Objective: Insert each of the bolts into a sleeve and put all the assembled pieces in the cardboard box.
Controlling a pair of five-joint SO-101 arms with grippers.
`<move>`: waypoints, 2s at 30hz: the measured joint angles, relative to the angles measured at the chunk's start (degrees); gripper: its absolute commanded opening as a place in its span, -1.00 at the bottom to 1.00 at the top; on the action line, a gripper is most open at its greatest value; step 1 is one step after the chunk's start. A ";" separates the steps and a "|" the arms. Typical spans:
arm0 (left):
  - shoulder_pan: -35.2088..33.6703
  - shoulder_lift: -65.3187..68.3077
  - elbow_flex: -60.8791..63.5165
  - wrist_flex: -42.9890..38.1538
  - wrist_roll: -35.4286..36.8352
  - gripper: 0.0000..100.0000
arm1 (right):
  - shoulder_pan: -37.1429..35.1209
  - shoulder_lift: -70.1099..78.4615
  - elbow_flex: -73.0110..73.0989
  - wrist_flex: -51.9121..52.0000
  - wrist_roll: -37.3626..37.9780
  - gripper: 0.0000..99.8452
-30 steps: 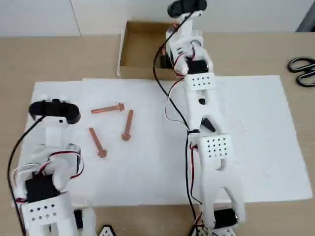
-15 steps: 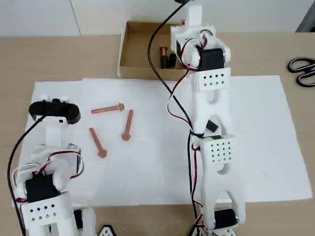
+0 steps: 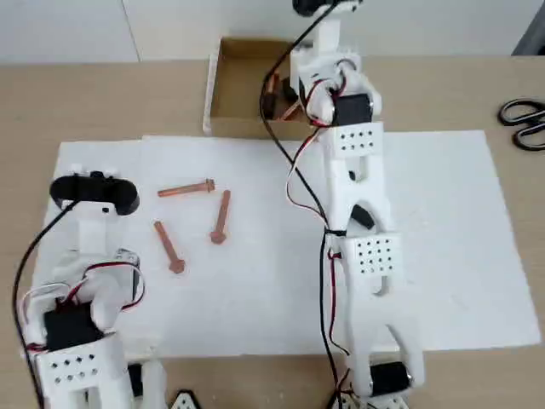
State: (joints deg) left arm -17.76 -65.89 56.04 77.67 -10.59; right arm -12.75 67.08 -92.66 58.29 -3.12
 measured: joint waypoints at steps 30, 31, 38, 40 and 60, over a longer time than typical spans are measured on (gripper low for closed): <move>0.00 0.00 0.00 0.00 0.00 -0.88 | 2.11 -20.48 -1.14 40.09 0.00 -0.76; 0.00 0.00 0.00 0.00 0.00 -0.88 | 2.99 -22.33 -1.14 40.26 0.00 -0.76; 0.00 0.00 0.00 0.00 0.00 -0.88 | 5.36 -35.96 4.57 40.79 0.00 -0.76; 0.00 0.00 0.00 0.00 0.00 -0.88 | 5.54 -40.35 11.43 40.79 0.00 -0.76; 0.00 0.00 0.00 0.00 2.20 -0.88 | 7.82 -66.37 87.91 34.46 9.05 -0.75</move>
State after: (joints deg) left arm -17.76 -65.89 56.04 77.67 -8.40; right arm -4.92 0.70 -4.75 92.75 5.93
